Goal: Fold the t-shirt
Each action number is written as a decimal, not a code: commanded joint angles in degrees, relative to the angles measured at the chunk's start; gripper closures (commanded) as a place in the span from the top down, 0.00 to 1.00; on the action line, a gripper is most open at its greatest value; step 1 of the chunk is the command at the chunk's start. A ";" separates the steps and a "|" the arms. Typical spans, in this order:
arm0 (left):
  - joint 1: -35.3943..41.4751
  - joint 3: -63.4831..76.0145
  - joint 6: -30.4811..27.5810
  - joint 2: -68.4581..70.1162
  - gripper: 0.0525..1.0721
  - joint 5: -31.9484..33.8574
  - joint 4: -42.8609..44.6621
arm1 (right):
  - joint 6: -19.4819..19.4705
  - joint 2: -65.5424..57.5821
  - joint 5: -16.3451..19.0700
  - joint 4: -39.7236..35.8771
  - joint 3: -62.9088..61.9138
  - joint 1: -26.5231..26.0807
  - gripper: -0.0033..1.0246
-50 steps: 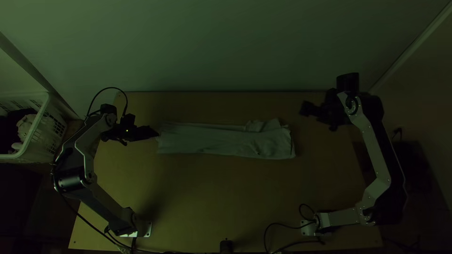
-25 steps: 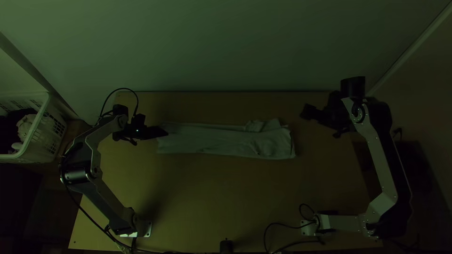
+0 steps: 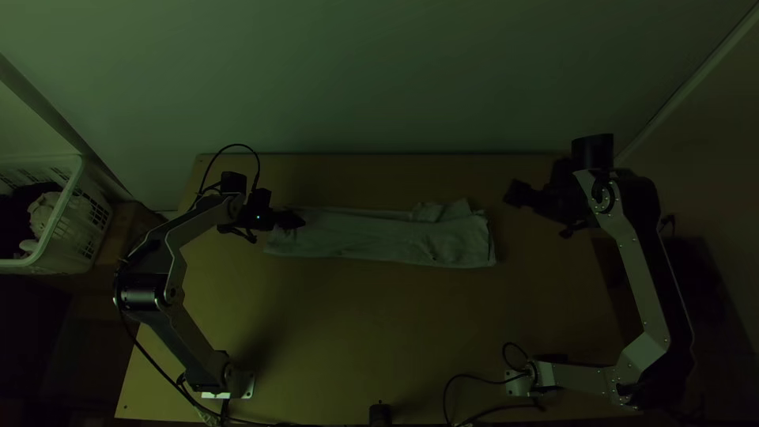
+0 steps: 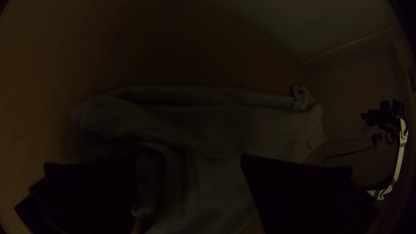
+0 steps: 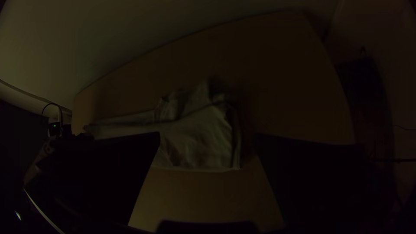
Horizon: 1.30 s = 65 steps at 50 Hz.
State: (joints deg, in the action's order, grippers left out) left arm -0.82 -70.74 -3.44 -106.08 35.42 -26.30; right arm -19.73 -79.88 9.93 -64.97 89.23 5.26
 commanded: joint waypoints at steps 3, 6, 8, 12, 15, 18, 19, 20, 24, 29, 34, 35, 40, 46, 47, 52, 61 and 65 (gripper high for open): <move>2.49 6.58 2.92 -0.62 0.28 -4.75 1.52 | -1.37 2.01 0.35 -0.42 -1.87 0.54 0.96; 2.40 6.58 3.27 -0.09 0.03 -5.10 1.96 | -1.28 2.09 0.35 -0.42 -2.40 0.54 0.96; 2.05 6.40 3.53 0.17 0.02 -5.36 1.87 | -1.28 2.27 0.35 -0.42 -2.75 0.54 0.96; 1.08 6.49 3.35 1.67 0.02 -5.71 1.52 | -1.28 2.44 0.35 -0.42 -3.19 0.54 0.96; -0.15 6.14 3.18 2.64 0.02 -6.06 0.99 | -1.28 2.62 0.35 -0.42 -3.54 0.54 0.96; -1.64 5.53 2.48 3.69 0.02 -7.12 0.20 | -1.28 2.71 0.35 -0.42 -4.06 0.54 0.96; -2.17 5.35 2.30 4.04 0.02 -7.21 0.03 | -1.28 2.71 0.35 -0.42 -4.24 0.54 0.96; -2.78 5.09 1.86 4.31 0.02 -7.29 -0.41 | -1.28 2.71 0.35 -0.42 -4.42 0.54 0.96; -5.77 3.42 0.01 5.10 0.02 -7.65 -2.61 | -1.19 2.71 0.35 -0.42 -4.86 0.46 0.96; -9.90 0.69 -3.41 5.10 0.02 -8.61 -6.92 | -1.10 2.71 0.35 -0.07 -5.30 0.37 0.96; -14.21 -2.03 -7.19 5.10 0.02 -10.46 -10.70 | -1.02 2.62 0.35 0.37 -5.82 0.19 0.96; -15.09 -2.47 -8.16 5.10 0.02 -10.81 -11.49 | -1.02 2.62 0.35 0.46 -6.00 0.10 0.96; -19.75 -5.46 -11.85 5.18 0.02 -12.92 -14.65 | -0.84 2.36 0.35 0.55 -6.17 -0.07 0.96; -24.84 -8.71 -17.74 5.10 0.02 -17.14 -17.29 | -0.58 2.27 0.35 1.69 -6.97 -0.16 0.96; -25.72 -9.15 -18.53 5.10 0.02 -17.49 -17.46 | -0.40 2.18 0.35 1.78 -7.05 -0.16 0.96; -29.59 -11.79 -20.99 5.10 0.02 -18.54 -19.13 | -0.23 2.01 0.26 2.04 -7.14 -0.42 0.96; -31.26 -18.12 -21.87 6.33 0.02 -19.86 -26.25 | 0.04 2.01 0.35 2.66 -7.58 -1.48 0.96; -29.33 -20.31 -21.25 8.17 0.02 -22.94 -28.45 | 0.04 2.27 0.35 2.66 -7.84 -1.57 0.96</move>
State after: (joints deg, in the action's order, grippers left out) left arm -32.05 -87.48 -23.68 -101.73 14.48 -52.38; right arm -19.86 -78.56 9.93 -62.46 82.96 4.05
